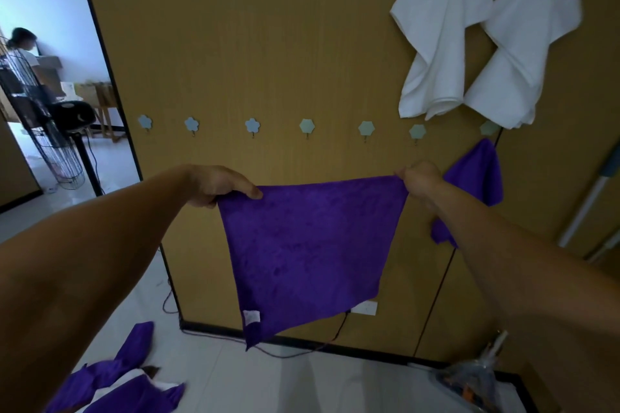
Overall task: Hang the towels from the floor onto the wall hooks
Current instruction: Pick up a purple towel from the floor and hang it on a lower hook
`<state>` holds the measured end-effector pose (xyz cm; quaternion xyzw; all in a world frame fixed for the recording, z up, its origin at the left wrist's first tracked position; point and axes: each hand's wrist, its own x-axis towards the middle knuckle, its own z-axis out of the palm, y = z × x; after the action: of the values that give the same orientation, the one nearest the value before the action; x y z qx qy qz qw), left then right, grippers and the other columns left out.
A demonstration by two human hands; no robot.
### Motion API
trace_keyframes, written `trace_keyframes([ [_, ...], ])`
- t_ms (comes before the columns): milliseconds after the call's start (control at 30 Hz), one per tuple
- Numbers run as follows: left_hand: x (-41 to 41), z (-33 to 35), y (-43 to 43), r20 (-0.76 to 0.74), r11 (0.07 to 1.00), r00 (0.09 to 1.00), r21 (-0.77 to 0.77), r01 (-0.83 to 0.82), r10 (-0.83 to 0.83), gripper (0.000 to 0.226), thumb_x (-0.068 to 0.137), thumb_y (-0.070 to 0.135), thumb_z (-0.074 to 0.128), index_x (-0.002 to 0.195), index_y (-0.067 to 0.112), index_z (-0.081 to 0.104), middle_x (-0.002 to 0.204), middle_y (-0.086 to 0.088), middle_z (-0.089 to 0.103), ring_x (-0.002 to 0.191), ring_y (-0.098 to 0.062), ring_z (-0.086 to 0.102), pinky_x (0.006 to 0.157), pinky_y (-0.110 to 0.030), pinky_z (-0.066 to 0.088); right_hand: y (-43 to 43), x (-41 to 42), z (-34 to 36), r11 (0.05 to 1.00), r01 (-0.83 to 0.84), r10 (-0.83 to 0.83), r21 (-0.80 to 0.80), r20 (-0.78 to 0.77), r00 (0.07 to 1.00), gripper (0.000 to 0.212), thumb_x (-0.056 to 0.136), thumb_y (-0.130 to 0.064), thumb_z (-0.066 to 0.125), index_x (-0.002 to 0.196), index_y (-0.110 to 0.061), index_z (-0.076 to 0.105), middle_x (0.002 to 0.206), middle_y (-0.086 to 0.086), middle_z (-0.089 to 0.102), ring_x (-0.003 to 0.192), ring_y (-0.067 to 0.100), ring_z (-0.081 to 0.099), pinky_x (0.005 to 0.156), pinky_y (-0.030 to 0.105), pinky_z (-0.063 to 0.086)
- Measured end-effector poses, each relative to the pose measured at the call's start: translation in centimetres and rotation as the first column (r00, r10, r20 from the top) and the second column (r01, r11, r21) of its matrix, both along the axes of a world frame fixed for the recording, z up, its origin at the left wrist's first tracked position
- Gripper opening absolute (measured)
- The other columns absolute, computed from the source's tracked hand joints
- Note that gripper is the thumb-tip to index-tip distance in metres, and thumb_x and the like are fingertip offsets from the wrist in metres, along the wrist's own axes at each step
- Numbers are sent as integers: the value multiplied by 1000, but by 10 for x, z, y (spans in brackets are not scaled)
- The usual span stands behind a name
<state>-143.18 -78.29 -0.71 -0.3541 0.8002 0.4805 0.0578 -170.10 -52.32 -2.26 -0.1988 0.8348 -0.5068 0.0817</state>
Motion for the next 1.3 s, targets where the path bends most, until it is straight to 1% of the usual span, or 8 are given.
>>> trace_keyframes([
  [267, -18, -5, 1, -50, 922, 997, -385, 42, -66, 20, 86, 38, 67, 90, 18, 71, 94, 1, 69, 86, -15, 63, 70, -28, 48, 15, -4, -9, 993, -18, 22, 116, -32, 999, 28, 100, -12, 42, 101, 4, 65, 113, 23, 64, 91, 30, 57, 91, 44, 50],
  [367, -22, -5, 1, -40, 868, 991, -488, 94, -130, 24, 93, 38, 58, 88, 17, 68, 91, -1, 67, 83, -15, 61, 71, -27, 45, 25, -4, -9, 978, -108, 111, 180, -7, 994, 52, 96, -52, 46, 108, -6, 66, 119, 14, 65, 104, 26, 60, 100, 44, 46],
  [467, -25, -3, -1, -87, 839, 979, -533, 110, -183, 24, 96, 34, 54, 82, 18, 64, 85, -1, 63, 79, -16, 58, 68, -27, 44, 37, 0, -5, 951, -228, 216, 210, 79, 973, 98, 53, -89, 63, 115, -13, 65, 113, -1, 69, 106, 20, 63, 99, 40, 48],
  [667, -37, 0, -4, -160, 820, 953, -558, 127, -256, 22, 97, 32, 53, 100, 16, 68, 92, -1, 66, 84, -15, 61, 73, -27, 45, 49, 1, -9, 968, -249, 249, 20, -35, 968, 41, 63, -56, 81, 82, -22, 68, 73, -13, 74, 70, 5, 71, 52, 9, 49],
  [867, -54, -2, -1, -199, 687, 892, -710, 155, -406, 31, 98, 26, 51, 96, 4, 72, 77, -4, 63, 72, -16, 59, 69, -35, 51, 60, -7, -9, 986, -91, 128, 141, -280, 952, 30, 84, -42, 70, 68, -17, 65, 78, -4, 62, 81, 16, 57, 74, 27, 45],
  [967, -70, -6, 11, -86, 584, 935, -799, 141, -344, 31, 97, 36, 50, 106, 16, 71, 113, 4, 54, 114, -21, 48, 101, -42, 40, 62, -7, -9, 945, 79, 87, 316, -478, 874, 29, 85, -33, 67, 80, -5, 66, 111, 3, 49, 109, 24, 41, 96, 27, 32],
  [1100, -93, -15, 33, -270, 766, 895, -633, 113, -355, 24, 99, 23, 47, 95, 15, 69, 99, -4, 69, 94, -23, 64, 76, -31, 52, 70, -5, -14, 987, 96, -17, 126, -518, 855, 13, 80, -14, 66, 75, -7, 57, 80, 1, 58, 75, 18, 58, 56, 13, 39],
  [1300, -136, -23, 80, -545, 919, 812, -392, -29, -207, 20, 96, 12, 39, 93, 13, 58, 80, -2, 60, 70, -15, 55, 64, -33, 46, 85, -21, -19, 993, 52, -91, -110, -383, 919, 32, 85, 8, 44, 90, -18, 62, 78, -12, 59, 63, -3, 56, 55, 8, 41],
])
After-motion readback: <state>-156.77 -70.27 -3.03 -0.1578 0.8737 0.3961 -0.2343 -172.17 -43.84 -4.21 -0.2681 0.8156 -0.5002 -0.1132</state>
